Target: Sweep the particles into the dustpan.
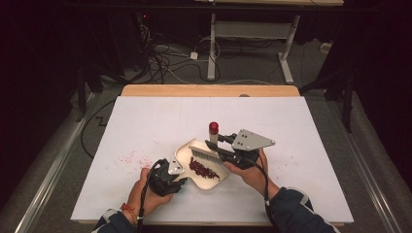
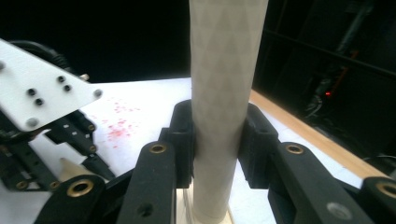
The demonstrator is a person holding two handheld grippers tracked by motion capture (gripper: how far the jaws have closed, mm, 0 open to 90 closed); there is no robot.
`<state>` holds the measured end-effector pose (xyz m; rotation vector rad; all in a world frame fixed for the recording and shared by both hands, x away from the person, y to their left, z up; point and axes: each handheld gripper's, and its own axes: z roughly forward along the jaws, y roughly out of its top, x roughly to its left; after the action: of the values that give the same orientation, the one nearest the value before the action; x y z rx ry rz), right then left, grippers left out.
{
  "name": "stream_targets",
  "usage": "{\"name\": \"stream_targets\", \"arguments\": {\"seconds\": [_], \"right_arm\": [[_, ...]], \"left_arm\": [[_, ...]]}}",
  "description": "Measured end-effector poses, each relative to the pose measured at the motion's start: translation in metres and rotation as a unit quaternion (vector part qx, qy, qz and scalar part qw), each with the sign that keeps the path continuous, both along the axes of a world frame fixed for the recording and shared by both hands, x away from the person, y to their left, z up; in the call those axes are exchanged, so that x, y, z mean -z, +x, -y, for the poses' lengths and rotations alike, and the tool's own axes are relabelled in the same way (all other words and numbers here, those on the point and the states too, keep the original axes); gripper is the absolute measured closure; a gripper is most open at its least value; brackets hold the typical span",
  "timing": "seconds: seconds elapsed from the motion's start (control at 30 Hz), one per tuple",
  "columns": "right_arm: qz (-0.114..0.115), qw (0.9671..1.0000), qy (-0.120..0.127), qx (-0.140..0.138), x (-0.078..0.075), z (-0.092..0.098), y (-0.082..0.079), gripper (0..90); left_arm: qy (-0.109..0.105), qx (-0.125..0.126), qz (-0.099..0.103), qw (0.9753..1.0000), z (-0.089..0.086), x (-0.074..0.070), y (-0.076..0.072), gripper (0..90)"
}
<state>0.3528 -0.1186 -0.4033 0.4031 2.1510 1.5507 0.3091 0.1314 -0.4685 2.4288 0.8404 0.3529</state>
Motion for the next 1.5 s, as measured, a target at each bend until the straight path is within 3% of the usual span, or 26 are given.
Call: {"name": "stream_targets", "arguments": {"seconds": [0.33, 0.97, 1.13, 1.27, 1.5], "right_arm": [[-0.008, 0.9998, -0.003, -0.016, 0.003, -0.008, -0.012, 70.1], [-0.024, 0.9997, -0.007, -0.004, 0.001, -0.014, -0.026, 70.1], [-0.019, 0.9993, 0.025, 0.023, -0.010, 0.000, -0.022, 70.0], [-0.012, 0.9986, 0.030, 0.042, -0.015, 0.010, -0.020, 70.1], [0.000, 0.9969, 0.039, 0.068, -0.026, 0.028, -0.014, 70.0]], "left_arm": [[-0.014, -0.017, -0.001, 0.9998, -0.007, 0.000, 0.005, 63.8], [-0.014, -0.043, -0.008, 0.9990, -0.009, 0.003, 0.011, 63.8], [-0.014, -0.044, -0.002, 0.9989, -0.011, 0.003, 0.010, 63.8], [-0.007, -0.045, 0.007, 0.9989, -0.015, 0.001, 0.009, 63.8], [-0.013, -0.059, -0.001, 0.9982, -0.030, 0.002, 0.011, 63.8]]}}
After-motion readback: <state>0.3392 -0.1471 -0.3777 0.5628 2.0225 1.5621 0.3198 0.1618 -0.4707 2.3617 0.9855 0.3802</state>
